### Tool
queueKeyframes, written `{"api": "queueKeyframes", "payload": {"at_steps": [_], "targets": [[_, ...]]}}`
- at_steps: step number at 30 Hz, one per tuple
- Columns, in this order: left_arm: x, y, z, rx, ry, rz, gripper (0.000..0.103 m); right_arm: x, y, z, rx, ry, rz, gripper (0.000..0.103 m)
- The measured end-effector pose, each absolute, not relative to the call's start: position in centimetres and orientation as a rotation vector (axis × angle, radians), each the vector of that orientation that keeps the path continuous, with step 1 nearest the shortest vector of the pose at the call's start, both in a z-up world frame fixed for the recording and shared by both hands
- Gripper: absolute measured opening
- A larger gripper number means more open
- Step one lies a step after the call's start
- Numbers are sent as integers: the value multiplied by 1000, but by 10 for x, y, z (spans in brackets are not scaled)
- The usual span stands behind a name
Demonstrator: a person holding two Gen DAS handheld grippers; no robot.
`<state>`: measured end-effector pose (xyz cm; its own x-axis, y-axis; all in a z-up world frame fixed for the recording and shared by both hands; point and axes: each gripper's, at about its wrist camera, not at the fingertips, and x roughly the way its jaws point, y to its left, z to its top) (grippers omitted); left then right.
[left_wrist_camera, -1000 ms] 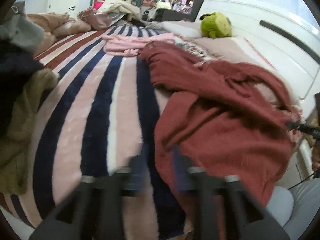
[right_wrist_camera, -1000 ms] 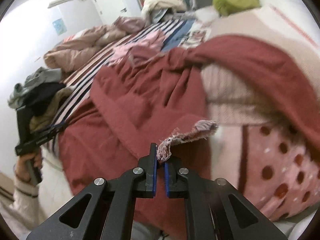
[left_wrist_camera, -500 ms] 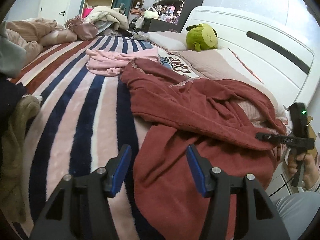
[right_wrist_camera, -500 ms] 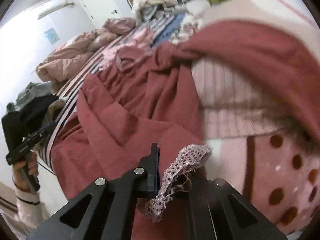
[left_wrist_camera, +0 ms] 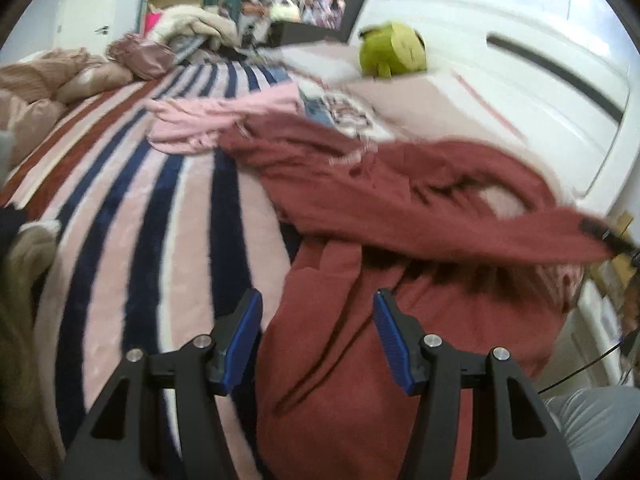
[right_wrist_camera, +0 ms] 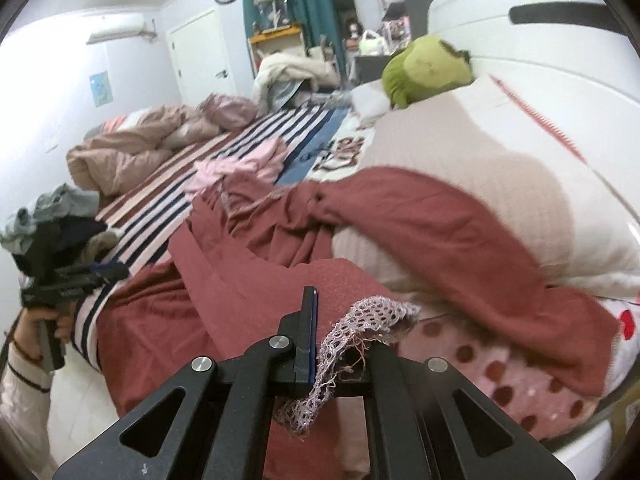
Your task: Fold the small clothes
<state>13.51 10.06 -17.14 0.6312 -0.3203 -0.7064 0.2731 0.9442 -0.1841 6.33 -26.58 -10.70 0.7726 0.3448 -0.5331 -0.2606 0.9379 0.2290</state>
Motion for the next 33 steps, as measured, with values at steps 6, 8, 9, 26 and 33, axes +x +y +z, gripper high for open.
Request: {"api": "queueKeyframes", "payload": {"at_steps": [6, 8, 9, 26, 33], "targets": [[183, 75, -200, 3, 896, -299, 53, 56, -285, -86, 179, 535, 308, 0], [203, 66, -207, 34, 914, -270, 53, 54, -287, -82, 186, 520, 317, 0], [208, 64, -207, 42, 913, -257, 55, 54, -286, -80, 185, 517, 324, 0], [238, 126, -192, -42, 808, 77, 47, 65, -290, -147, 274, 646, 378, 0], [222, 132, -193, -61, 858, -8, 60, 56, -267, -205, 261, 857, 488, 1]]}}
